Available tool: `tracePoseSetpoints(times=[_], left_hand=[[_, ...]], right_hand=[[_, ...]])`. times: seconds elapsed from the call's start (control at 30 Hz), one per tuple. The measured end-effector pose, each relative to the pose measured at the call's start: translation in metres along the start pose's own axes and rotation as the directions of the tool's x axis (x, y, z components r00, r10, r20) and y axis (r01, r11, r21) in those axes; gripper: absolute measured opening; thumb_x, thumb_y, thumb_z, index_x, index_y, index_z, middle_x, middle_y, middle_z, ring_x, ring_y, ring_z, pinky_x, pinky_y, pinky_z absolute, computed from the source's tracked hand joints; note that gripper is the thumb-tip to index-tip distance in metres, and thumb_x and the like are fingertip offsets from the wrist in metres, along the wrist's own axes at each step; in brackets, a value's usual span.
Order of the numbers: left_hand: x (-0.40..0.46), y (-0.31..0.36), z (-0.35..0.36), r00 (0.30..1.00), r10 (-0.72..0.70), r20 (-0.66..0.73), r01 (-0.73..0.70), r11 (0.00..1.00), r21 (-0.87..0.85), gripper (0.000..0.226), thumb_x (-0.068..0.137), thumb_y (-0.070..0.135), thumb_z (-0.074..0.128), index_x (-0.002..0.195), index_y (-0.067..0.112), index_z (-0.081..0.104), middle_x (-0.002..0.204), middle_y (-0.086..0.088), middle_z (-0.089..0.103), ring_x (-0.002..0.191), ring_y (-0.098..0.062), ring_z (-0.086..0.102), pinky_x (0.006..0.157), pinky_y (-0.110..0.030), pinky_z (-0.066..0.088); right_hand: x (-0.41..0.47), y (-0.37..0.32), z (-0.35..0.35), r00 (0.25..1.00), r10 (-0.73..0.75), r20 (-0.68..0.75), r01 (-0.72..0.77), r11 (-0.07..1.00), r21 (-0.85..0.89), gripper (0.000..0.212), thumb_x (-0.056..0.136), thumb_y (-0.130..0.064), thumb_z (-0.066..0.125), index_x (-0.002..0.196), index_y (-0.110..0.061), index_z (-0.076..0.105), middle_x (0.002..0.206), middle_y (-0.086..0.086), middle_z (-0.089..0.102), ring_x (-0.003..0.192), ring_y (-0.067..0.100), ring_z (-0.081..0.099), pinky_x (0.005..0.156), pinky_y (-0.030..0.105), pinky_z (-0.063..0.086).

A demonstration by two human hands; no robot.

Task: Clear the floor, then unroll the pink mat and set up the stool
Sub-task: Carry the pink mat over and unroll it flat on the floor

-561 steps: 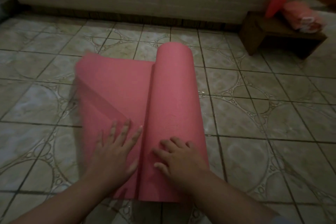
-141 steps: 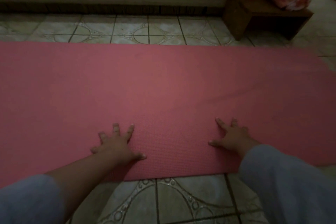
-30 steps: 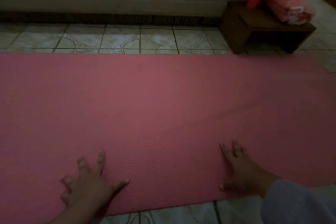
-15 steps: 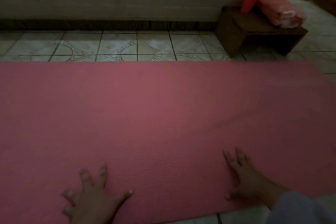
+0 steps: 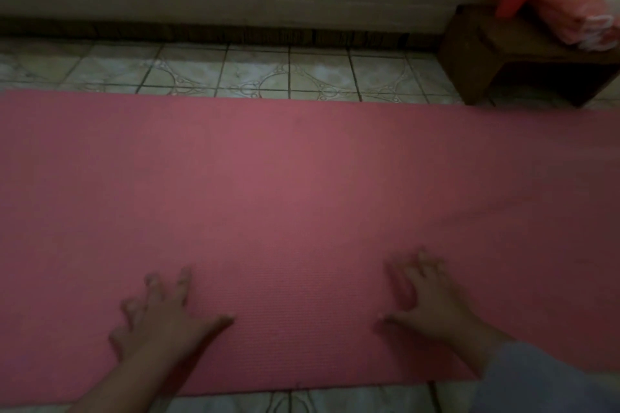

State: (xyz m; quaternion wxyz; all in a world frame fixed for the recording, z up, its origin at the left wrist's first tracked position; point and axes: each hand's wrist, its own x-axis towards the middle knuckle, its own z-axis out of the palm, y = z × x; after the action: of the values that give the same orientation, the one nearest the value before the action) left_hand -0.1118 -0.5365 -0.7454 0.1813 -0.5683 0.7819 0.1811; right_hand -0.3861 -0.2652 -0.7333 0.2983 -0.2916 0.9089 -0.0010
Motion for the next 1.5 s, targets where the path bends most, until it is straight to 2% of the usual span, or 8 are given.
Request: tracePoseSetpoints(times=[0.1,0.27,0.47,0.57,0.73,1.0,1.27,1.5], left_hand=[[0.007,-0.012,0.004,0.998,0.032,0.06,-0.033,0.999,0.012,0.137,0.018,0.103,0.031,0.137,0.056,-0.019,0.157,0.007,-0.027,0.146,-0.037,-0.006,0.108,-0.066,0.021],[0.015,-0.011,0.003,0.998,0.033,0.047,-0.033,0.999,-0.009,0.139,0.012,0.103,0.028,0.134,0.06,-0.021,0.155,0.01,-0.03,0.145,-0.037,-0.008,0.106,-0.069,0.02],[0.018,0.0,-0.004,0.994,0.034,0.102,-0.035,0.999,0.004,0.134,0.035,0.097,0.046,0.144,0.047,-0.014,0.158,0.0,-0.023,0.144,-0.043,-0.005,0.113,-0.061,0.018],[0.01,0.024,0.002,0.973,0.218,0.069,-0.218,0.976,-0.014,0.121,0.058,0.085,0.052,0.151,0.03,-0.002,0.161,-0.004,-0.012,0.146,-0.04,-0.003,0.118,-0.052,0.013],[-0.008,0.078,0.023,0.871,0.472,0.134,-0.483,0.873,0.07,0.106,0.067,0.078,0.053,0.147,0.042,-0.005,0.158,0.006,-0.02,0.146,-0.032,-0.013,0.116,-0.055,0.002],[-0.007,0.09,0.029,0.9,0.411,0.146,-0.428,0.896,0.113,0.104,0.069,0.077,0.052,0.144,0.046,-0.013,0.156,0.01,-0.025,0.145,-0.031,-0.018,0.114,-0.059,-0.001],[-0.019,0.082,0.035,0.886,0.456,0.083,-0.462,0.884,0.076,0.1,0.072,0.077,0.048,0.145,0.044,-0.012,0.152,0.011,-0.029,0.145,-0.031,-0.017,0.116,-0.056,0.0],[-0.02,0.079,0.041,0.884,0.447,0.139,-0.46,0.885,0.076,0.105,0.068,0.08,0.049,0.143,0.046,-0.016,0.147,0.013,-0.035,0.144,-0.031,-0.021,0.115,-0.057,-0.002]], right_hand=[[0.01,-0.023,0.011,0.996,-0.06,0.062,0.066,0.992,-0.105,0.117,0.04,-0.092,0.05,0.134,-0.064,-0.013,0.148,-0.012,-0.037,0.144,0.029,-0.02,0.109,0.067,0.007],[0.022,-0.028,0.009,0.994,-0.068,0.091,0.08,0.987,-0.139,0.115,0.036,-0.091,0.051,0.113,-0.071,-0.031,0.138,-0.02,-0.044,0.143,0.028,-0.024,0.103,0.073,0.013],[0.025,-0.027,0.006,0.992,-0.08,0.098,0.093,0.986,-0.137,0.114,0.044,-0.086,0.055,0.13,-0.068,-0.017,0.152,-0.017,-0.033,0.144,0.028,-0.021,0.103,0.072,0.014],[0.023,-0.025,0.011,0.999,-0.043,0.024,0.046,0.994,-0.099,0.112,0.054,-0.087,0.05,0.141,-0.053,-0.012,0.156,-0.014,-0.026,0.146,0.024,-0.016,0.108,0.067,0.014],[0.021,-0.018,0.023,0.997,0.043,-0.059,-0.047,0.996,-0.072,0.096,0.073,-0.079,0.041,0.147,-0.042,-0.007,0.158,-0.009,-0.021,0.147,0.024,-0.011,0.108,0.066,0.016],[0.026,-0.014,0.023,1.0,0.022,0.005,-0.022,0.999,-0.043,0.094,0.075,-0.077,0.043,0.146,-0.044,-0.009,0.157,-0.01,-0.024,0.146,0.026,-0.016,0.105,0.072,0.013],[0.02,-0.007,0.024,1.0,-0.013,-0.003,0.012,0.994,-0.107,0.091,0.079,-0.076,0.037,0.146,-0.042,-0.014,0.157,-0.008,-0.026,0.147,0.025,-0.013,0.108,0.065,0.018],[0.018,-0.001,0.032,1.0,-0.016,0.003,0.016,0.99,-0.139,0.092,0.078,-0.077,0.034,0.144,-0.042,-0.018,0.156,-0.007,-0.029,0.146,0.026,-0.015,0.107,0.067,0.017]])
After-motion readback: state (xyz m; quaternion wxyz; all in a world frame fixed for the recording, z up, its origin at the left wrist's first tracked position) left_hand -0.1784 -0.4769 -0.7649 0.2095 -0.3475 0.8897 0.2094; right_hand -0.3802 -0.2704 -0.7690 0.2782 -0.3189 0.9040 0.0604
